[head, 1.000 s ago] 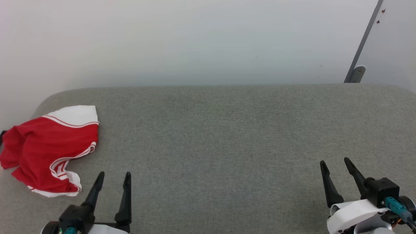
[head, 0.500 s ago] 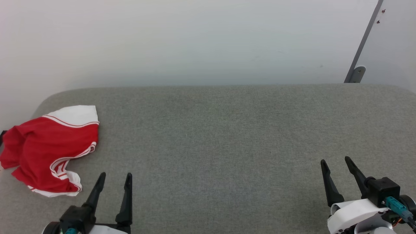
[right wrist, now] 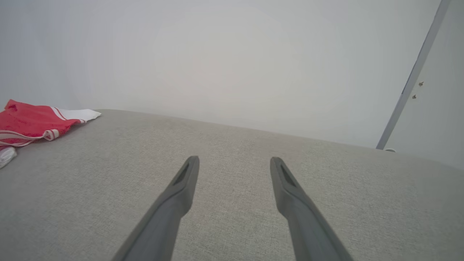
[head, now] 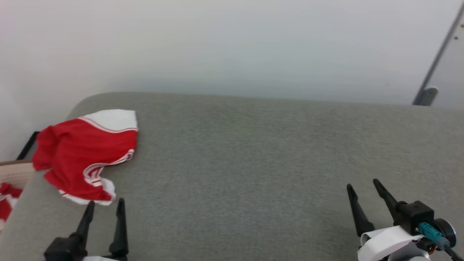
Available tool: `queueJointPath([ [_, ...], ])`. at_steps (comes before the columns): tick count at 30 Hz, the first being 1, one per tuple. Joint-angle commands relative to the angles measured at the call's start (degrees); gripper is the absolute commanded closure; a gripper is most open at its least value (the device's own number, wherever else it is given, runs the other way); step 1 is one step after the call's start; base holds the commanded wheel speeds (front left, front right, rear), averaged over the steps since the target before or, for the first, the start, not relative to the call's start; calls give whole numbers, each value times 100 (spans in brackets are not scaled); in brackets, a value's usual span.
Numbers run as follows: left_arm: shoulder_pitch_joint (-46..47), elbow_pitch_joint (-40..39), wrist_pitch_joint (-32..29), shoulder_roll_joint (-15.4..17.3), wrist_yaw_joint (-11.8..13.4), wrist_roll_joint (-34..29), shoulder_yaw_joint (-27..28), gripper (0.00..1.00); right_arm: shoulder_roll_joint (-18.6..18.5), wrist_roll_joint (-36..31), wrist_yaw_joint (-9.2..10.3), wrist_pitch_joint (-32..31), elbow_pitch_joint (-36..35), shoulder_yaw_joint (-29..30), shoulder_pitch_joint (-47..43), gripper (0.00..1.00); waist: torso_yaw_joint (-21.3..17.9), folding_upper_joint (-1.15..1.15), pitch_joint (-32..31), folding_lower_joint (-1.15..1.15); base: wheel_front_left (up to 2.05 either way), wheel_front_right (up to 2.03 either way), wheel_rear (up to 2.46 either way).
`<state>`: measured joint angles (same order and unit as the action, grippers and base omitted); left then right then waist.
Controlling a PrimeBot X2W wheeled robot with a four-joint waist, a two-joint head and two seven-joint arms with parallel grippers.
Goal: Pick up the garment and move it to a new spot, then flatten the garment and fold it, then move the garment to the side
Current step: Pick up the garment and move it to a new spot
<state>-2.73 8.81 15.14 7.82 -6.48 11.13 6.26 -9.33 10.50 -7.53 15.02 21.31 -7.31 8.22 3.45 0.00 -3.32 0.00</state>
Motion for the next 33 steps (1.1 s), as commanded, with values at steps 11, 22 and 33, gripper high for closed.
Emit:
queueJointPath([
  [11, -216, -45, -1, 78, 205, 231, 423, 0, 61, 172, 8, -13, 100, -473, 67, 0, 1214, 0, -294, 0, 0, 0, 0],
  [22, -278, -139, -126, 65, 295, 386, 493, 0, 130, 209, 8, 6, 207, -672, 144, 0, 1586, 0, -374, 0, 0, 0, 0],
  [33, 246, -121, -538, 194, 200, 852, 566, 0, -40, 231, 8, -12, 148, -712, 263, 0, 1425, 0, -89, 0, 0, 0, 0],
])
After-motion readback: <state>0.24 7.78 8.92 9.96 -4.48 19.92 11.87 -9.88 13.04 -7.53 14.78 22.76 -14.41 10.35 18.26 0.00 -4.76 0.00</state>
